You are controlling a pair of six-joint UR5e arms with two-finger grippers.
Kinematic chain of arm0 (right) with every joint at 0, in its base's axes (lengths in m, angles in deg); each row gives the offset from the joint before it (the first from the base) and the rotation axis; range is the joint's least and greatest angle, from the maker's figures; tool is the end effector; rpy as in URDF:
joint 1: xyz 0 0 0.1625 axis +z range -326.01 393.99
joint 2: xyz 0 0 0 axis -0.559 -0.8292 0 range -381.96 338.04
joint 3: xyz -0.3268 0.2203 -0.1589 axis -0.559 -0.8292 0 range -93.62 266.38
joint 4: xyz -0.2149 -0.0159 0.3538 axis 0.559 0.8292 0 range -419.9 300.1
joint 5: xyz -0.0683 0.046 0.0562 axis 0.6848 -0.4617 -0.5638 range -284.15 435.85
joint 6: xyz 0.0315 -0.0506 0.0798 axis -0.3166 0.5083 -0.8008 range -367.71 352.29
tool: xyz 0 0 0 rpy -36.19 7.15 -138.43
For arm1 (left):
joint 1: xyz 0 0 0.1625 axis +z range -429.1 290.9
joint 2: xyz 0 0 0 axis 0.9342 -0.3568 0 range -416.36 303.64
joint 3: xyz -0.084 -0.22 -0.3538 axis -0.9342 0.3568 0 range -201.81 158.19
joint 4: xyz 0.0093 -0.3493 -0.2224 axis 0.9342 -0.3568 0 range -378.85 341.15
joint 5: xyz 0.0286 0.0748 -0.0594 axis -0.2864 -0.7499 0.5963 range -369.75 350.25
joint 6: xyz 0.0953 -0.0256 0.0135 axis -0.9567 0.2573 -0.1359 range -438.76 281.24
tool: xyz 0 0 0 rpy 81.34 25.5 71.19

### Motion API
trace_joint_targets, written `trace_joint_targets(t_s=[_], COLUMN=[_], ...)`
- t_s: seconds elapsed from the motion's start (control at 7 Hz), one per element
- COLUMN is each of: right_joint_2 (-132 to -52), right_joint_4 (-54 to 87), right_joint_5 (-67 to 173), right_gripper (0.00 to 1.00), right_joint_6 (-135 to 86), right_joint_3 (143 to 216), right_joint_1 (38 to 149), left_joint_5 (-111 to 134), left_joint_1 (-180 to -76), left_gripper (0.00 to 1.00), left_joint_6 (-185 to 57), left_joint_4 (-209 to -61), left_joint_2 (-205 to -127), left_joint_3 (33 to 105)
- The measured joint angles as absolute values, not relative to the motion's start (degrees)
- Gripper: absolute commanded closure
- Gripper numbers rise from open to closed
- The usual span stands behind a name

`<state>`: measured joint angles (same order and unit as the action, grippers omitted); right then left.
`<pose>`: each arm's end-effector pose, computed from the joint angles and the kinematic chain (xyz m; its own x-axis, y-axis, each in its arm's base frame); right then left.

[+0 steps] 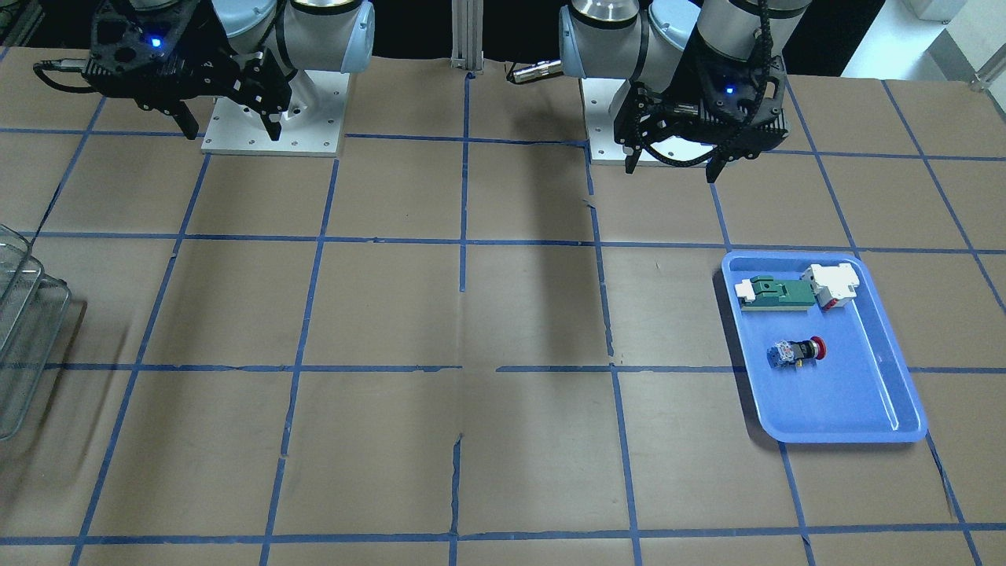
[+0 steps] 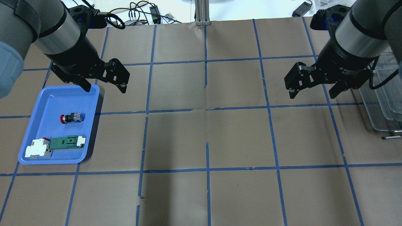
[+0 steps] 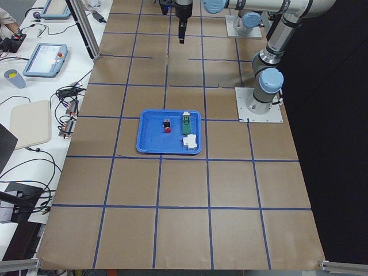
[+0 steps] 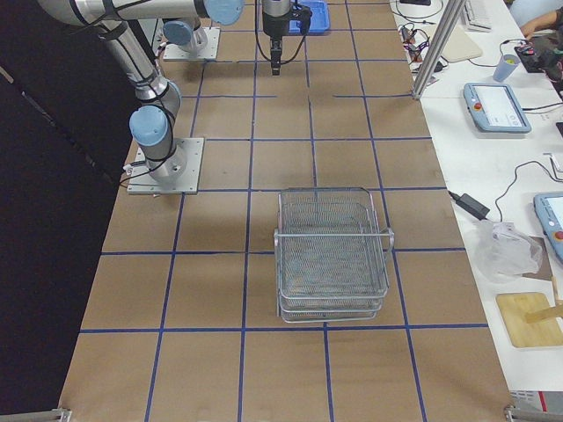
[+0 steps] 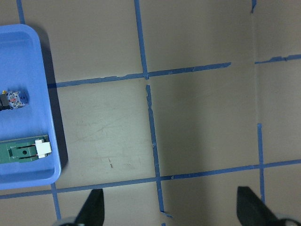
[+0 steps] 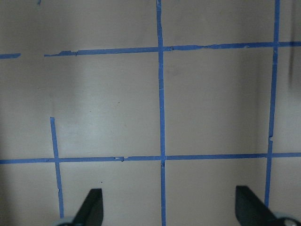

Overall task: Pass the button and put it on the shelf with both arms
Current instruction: 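Move the left gripper down over the red push-button in the blue tray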

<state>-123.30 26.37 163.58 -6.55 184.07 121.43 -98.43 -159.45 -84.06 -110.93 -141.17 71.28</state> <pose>0.1190 -0.4132 0.5045 -0.9989 0.0244 -0.0395 0.0244 0.9997 0.0007 -0.1384 -0.4524 0.5007 -0.9949 0.0987 0.0228 0.0986 0.9951 -0.0024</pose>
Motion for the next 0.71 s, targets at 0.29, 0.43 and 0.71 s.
trace_joint_targets(t_s=[0.29,0.43,0.71], right_joint_2=[-123.4,-123.4,-123.4], right_joint_4=[26.5,26.6,27.0], right_joint_5=[163.6,163.6,163.6], right_gripper=[0.0,0.0,0.0], right_joint_6=[-6.6,-6.6,-6.6], right_joint_3=[184.2,184.2,184.3], right_joint_1=[121.4,121.4,121.4], left_joint_5=[-98.4,-98.3,-98.1], left_joint_1=[-159.2,-158.5,-155.6], left_gripper=[0.0,0.0,0.0], left_joint_6=[-84.6,-87.3,-99.3], left_joint_4=[-110.9,-110.8,-110.3], left_joint_2=[-141.3,-141.3,-141.7], left_joint_3=[71.3,71.4,72.4])
